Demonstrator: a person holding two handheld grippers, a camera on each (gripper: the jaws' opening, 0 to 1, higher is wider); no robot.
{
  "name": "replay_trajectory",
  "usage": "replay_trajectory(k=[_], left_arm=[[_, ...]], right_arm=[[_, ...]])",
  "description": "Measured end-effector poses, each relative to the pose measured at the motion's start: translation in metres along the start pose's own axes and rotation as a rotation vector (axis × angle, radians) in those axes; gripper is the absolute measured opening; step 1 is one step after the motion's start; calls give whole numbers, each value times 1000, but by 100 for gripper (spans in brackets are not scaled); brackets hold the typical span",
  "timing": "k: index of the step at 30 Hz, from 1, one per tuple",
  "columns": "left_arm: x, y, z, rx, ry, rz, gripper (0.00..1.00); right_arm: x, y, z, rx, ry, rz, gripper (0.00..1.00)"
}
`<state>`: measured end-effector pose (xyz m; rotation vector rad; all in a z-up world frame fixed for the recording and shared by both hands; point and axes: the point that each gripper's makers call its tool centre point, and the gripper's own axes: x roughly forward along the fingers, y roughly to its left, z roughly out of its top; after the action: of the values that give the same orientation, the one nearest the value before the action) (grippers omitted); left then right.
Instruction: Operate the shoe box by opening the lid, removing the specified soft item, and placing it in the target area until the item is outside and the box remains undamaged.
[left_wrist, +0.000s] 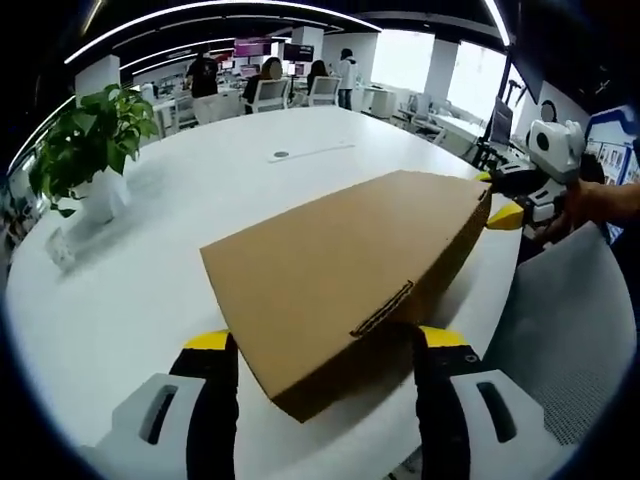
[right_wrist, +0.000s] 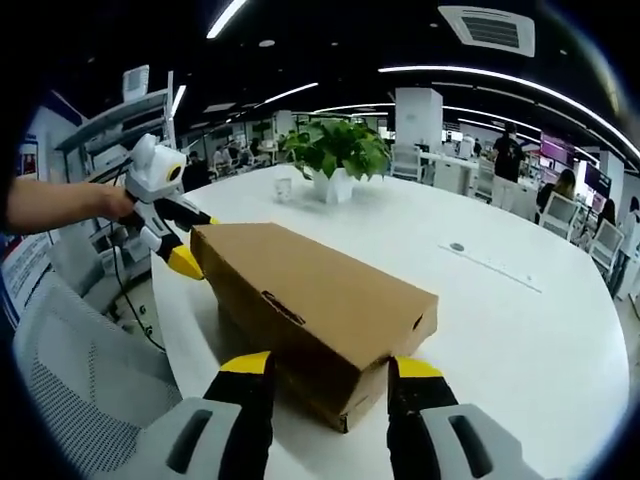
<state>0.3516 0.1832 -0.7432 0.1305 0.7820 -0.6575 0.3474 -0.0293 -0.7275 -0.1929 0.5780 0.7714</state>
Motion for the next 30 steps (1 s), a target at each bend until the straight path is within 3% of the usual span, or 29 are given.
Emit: replay_trajectory(k=[15, 30], left_arm=[[-15, 5, 27, 1, -87, 41, 68], [-19, 21, 47, -2, -123, 86, 57]], right_arm=[[-10, -9, 32, -54, -61, -16, 43], [-9, -23, 55, -65, -88, -35, 39]])
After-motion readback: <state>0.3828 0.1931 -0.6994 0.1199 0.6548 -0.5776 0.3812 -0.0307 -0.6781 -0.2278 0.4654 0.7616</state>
